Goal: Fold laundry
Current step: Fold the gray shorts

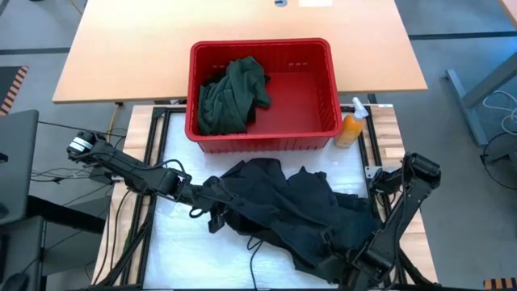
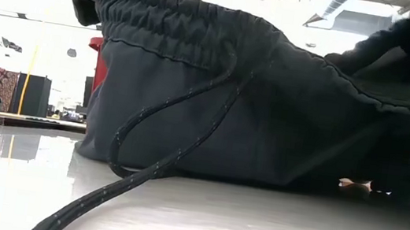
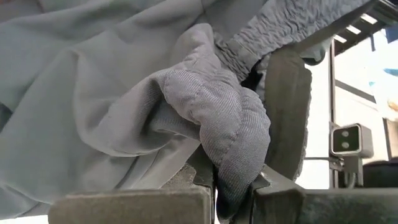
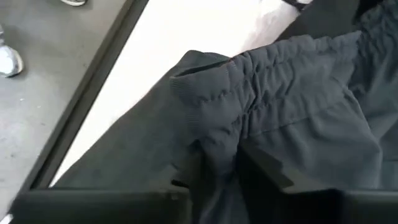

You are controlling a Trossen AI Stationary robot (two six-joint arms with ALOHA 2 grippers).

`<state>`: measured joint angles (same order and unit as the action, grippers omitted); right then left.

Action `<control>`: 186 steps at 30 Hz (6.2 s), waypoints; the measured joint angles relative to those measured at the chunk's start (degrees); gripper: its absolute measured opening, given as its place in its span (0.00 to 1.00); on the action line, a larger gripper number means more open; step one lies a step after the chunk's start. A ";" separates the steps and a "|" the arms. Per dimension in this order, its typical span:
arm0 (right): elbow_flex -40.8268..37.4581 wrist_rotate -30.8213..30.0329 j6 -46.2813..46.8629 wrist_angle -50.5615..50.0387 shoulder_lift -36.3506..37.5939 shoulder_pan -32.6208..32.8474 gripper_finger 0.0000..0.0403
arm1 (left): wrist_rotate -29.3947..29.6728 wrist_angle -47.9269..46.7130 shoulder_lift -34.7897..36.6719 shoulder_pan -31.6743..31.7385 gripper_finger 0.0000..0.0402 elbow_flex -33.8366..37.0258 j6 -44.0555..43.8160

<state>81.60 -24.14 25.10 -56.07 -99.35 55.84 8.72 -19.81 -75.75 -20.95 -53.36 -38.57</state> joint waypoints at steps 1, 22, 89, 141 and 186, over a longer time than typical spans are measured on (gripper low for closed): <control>0.05 0.17 0.02 -0.27 0.08 0.11 0.22 | -0.52 0.00 0.00 0.00 0.01 0.00 0.00; 21.80 -19.52 18.15 -33.65 0.74 2.44 0.08 | -3.50 -1.23 5.45 -0.02 0.01 -6.67 20.08; -6.66 10.38 -30.19 39.73 12.94 -30.41 0.08 | 9.03 -12.74 5.68 -10.90 0.01 -11.65 15.36; -7.87 11.86 -37.11 68.19 -0.04 -36.38 0.47 | 10.56 -6.21 -0.39 -11.15 0.01 -11.67 20.18; -7.91 27.00 -34.24 68.79 -1.27 -36.02 0.57 | 4.96 4.20 -3.91 -8.03 0.01 -11.74 25.50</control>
<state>73.69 2.87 -9.14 12.72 -100.62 19.82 13.68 -15.62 -79.66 -28.98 -65.10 -13.07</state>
